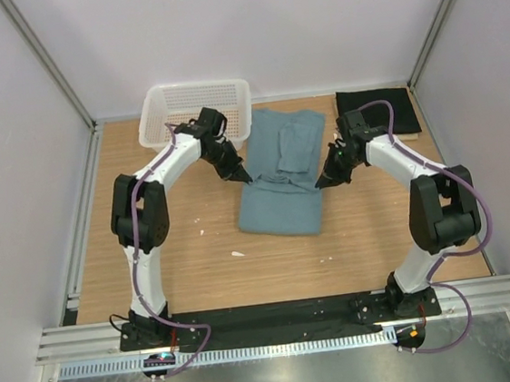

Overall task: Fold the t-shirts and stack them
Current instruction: Fold the tshirt

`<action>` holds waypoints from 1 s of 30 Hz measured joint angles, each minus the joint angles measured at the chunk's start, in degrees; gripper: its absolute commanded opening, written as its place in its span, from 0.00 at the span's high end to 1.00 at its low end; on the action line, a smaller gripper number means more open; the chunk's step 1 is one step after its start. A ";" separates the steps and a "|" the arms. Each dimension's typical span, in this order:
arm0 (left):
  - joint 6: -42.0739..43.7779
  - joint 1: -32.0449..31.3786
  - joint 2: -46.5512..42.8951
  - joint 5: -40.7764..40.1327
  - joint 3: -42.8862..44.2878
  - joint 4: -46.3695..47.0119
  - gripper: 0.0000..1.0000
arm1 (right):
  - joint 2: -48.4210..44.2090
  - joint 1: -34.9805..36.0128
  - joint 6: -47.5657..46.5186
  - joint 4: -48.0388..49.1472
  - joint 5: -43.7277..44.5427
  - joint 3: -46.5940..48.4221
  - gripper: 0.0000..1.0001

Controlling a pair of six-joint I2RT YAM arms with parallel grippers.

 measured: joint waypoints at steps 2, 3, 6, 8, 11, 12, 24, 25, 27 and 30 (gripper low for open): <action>-0.02 0.42 1.25 0.37 1.57 -0.22 1.00 | 2.01 -0.90 -0.85 0.20 -0.74 1.29 0.99; -0.02 0.66 1.88 0.50 2.21 -0.26 1.00 | 3.02 -1.33 -1.20 0.22 -1.25 1.97 0.99; -0.04 1.27 3.63 0.83 3.06 -0.24 1.00 | 5.95 -2.05 -2.08 0.48 -2.40 3.93 0.99; -0.04 1.53 4.59 0.94 3.28 -0.26 1.00 | 7.89 -2.34 -2.49 0.72 -3.15 5.22 0.99; 0.04 1.66 6.19 1.29 4.44 -0.44 1.00 | 9.99 -2.60 -3.08 1.05 -3.80 6.36 0.99; 0.20 1.66 6.78 1.36 5.03 -0.39 1.00 | 10.56 -2.58 -3.21 1.03 -3.91 6.73 0.99; 0.52 1.68 9.46 1.92 9.62 -1.03 1.00 | 12.72 -3.78 -4.04 0.92 -4.15 9.99 0.99; 0.57 1.68 9.62 2.05 9.77 -1.01 0.99 | 13.11 -4.00 -4.20 0.92 -4.15 10.19 0.99; 0.66 1.68 9.70 2.23 9.88 -0.98 0.91 | 13.86 -4.26 -4.44 1.07 -4.17 10.23 0.98; 0.96 1.66 9.81 2.19 9.97 -0.83 0.81 | 15.45 -4.52 -4.68 1.29 -4.15 10.23 0.96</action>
